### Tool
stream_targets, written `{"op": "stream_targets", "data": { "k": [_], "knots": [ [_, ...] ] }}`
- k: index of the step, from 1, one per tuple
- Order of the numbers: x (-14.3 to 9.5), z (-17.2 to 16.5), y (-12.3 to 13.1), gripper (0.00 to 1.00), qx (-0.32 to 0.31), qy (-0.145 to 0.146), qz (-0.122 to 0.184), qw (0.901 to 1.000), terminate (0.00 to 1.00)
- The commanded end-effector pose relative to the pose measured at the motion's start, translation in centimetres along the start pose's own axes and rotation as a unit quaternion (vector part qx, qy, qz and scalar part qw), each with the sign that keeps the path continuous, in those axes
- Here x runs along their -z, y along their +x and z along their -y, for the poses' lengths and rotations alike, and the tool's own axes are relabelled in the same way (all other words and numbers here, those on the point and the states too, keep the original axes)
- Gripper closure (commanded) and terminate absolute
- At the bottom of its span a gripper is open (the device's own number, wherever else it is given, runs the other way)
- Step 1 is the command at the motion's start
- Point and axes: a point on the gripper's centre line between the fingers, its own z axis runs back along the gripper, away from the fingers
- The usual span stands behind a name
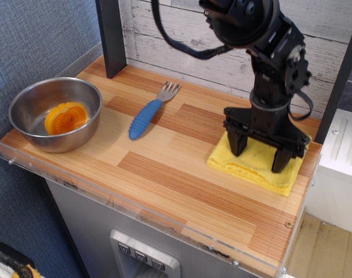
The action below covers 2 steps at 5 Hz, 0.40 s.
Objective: Move the cloth up against the wall.
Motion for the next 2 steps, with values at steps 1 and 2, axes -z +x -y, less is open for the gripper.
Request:
{"op": "stream_targets", "data": {
  "k": [1, 2],
  "knots": [
    [0.8, -2.3, 1.7, 0.00, -0.013, 0.010, -0.008, 0.9998, 0.00],
    [0.4, -2.0, 3.2, 0.00, -0.015, -0.004, 0.000, 0.9999, 0.00]
  ]
}}
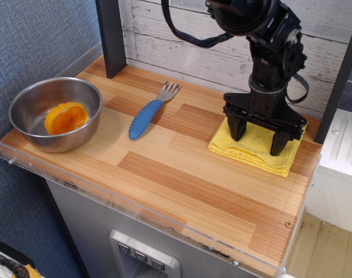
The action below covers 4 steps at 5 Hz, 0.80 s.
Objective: Move the cloth up against the wall.
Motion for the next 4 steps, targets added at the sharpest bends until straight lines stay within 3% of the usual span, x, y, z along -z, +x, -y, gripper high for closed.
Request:
{"op": "stream_targets", "data": {
  "k": [1, 3, 4],
  "knots": [
    [-0.2, -0.6, 1.9, 0.00, -0.007, -0.016, 0.000, 0.9999, 0.00],
    [-2.2, -1.0, 2.7, 0.00, -0.012, -0.043, 0.013, 0.9989, 0.00],
    [-4.9, -1.0, 5.1, 0.00, -0.008, -0.071, 0.037, 0.9968, 0.00]
  ]
}}
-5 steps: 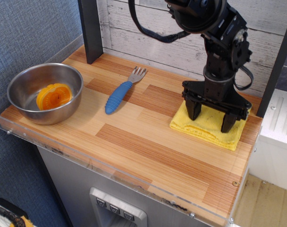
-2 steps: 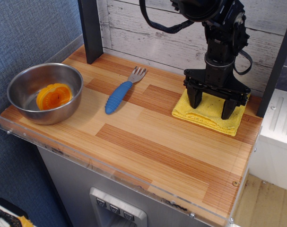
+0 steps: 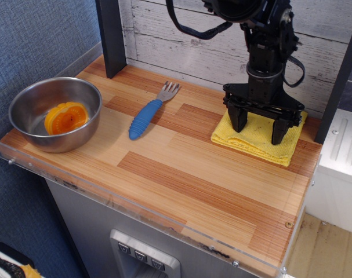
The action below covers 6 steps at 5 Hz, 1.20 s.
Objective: Move the cloth up against the wall.
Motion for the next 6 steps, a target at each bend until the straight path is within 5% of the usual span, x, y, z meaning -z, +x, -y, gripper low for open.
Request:
{"op": "stream_targets", "data": {
  "k": [1, 3, 4, 6],
  "knots": [
    [-7.3, -0.9, 4.2, 0.00, 0.002, -0.044, 0.071, 0.9965, 0.00],
    [-12.4, -1.8, 3.5, 0.00, 0.008, -0.058, 0.113, 0.9918, 0.00],
    [-15.5, -2.5, 0.8, 0.00, 0.029, -0.039, 0.117, 0.9919, 0.00],
    [-17.4, -5.3, -6.2, 0.00, 0.051, 0.016, 0.096, 0.9939, 0.00]
  ]
}}
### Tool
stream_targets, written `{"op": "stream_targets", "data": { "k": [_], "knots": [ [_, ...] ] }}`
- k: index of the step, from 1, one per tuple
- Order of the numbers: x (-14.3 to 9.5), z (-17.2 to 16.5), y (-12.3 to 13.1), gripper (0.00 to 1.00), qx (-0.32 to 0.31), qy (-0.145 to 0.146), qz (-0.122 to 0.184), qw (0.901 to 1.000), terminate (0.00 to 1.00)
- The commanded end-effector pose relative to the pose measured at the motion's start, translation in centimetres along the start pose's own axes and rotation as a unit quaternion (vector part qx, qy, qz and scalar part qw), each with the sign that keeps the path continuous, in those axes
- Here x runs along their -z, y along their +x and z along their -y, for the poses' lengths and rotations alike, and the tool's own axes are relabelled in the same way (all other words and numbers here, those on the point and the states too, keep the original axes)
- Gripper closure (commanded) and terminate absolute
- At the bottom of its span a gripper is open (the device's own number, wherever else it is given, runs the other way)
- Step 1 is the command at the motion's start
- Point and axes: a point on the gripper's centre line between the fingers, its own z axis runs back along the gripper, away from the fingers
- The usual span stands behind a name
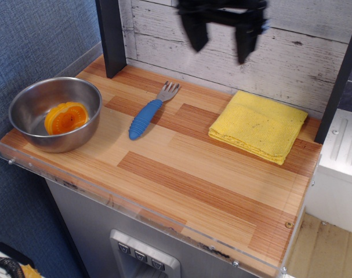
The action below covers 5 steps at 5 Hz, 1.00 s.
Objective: Move the cloth up against the wall.
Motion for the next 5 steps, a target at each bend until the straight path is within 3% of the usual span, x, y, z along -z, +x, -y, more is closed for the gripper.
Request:
{"op": "stream_targets", "data": {
  "k": [1, 4, 5],
  "knots": [
    [-2.0, -2.6, -3.8, 0.00, -0.005, 0.046, 0.011, 0.9988, 0.00],
    [-0.2, -4.5, -3.6, 0.00, -0.015, 0.056, -0.016, 0.9982, 0.00],
    [-0.2, -4.5, -3.6, 0.00, -0.015, 0.056, -0.016, 0.9982, 1.00]
  ]
}}
